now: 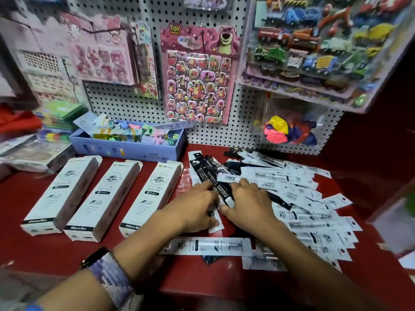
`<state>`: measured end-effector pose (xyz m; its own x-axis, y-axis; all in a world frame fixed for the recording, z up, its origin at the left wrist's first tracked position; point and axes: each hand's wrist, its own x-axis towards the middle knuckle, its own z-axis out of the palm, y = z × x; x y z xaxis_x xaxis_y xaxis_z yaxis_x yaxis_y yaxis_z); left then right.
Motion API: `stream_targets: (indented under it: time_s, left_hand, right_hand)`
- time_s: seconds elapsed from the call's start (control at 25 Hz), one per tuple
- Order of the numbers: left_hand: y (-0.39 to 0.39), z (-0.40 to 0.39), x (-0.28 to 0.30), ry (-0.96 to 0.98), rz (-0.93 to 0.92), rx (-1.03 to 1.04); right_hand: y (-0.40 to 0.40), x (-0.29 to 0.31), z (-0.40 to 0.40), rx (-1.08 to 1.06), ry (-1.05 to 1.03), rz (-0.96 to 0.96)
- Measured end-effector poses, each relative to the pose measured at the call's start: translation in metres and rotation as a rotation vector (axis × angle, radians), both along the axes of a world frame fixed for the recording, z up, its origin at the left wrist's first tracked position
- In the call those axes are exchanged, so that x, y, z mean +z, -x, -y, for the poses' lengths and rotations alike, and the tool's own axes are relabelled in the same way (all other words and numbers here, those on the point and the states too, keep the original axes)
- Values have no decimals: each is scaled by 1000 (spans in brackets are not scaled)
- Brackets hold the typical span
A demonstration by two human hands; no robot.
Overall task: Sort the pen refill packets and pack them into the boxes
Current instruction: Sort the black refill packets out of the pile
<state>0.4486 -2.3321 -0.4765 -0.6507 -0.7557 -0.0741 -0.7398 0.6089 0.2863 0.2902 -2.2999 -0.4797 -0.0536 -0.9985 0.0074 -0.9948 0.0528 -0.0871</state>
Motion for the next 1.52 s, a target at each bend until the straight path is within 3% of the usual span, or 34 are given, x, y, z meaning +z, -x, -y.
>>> stream_targets:
  time_s: [0.24,0.28,0.36,0.44,0.52,0.56,0.64,0.68,0.8,1.0,1.08,1.2,1.36,1.44,1.52]
  left_hand:
    - [-11,18,1,37,-110,223]
    - [-7,20,1,73,-143,284]
    - [2,21,2,121,-253,416]
    - [10,21,6,-36,-421,531]
    - [18,19,12,-410,-793,572]
    - [23,17,16,-579,-969,570]
    - [30,14,24,-715,-1183,572]
    - [32,13,27,-729,-1245,593]
    - [27,19,31,-733,-1367,687]
    - [10,28,14,-540,-1129,744]
    - [11,32,0,-450,-998,697]
    - [15,38,-15,-144,-647,675]
    - [24,40,-15,-166,-527,728]
    - [27,45,-9,-233,-568,792]
    - [29,46,1,-342,-776,860]
  right_hand:
    - [0,3,13,-66,166,144]
    - [9,5,13,-114,163,231]
    - [29,11,12,-184,120,629]
    - [35,17,3,-218,35,1026]
    - [25,20,-8,-197,-60,1175]
    - [18,20,-11,-147,-95,1198]
    - [10,18,-13,-23,-159,1184]
    - [12,17,-12,9,-147,1124]
    - [30,12,1,-47,137,756]
    - [31,-2,11,-61,115,160]
    - [30,-2,14,-56,141,176]
    - [31,1,15,-50,167,151]
    - [39,2,15,-138,210,226]
    - [44,4,16,-193,211,370]
    - [49,10,16,-276,205,657]
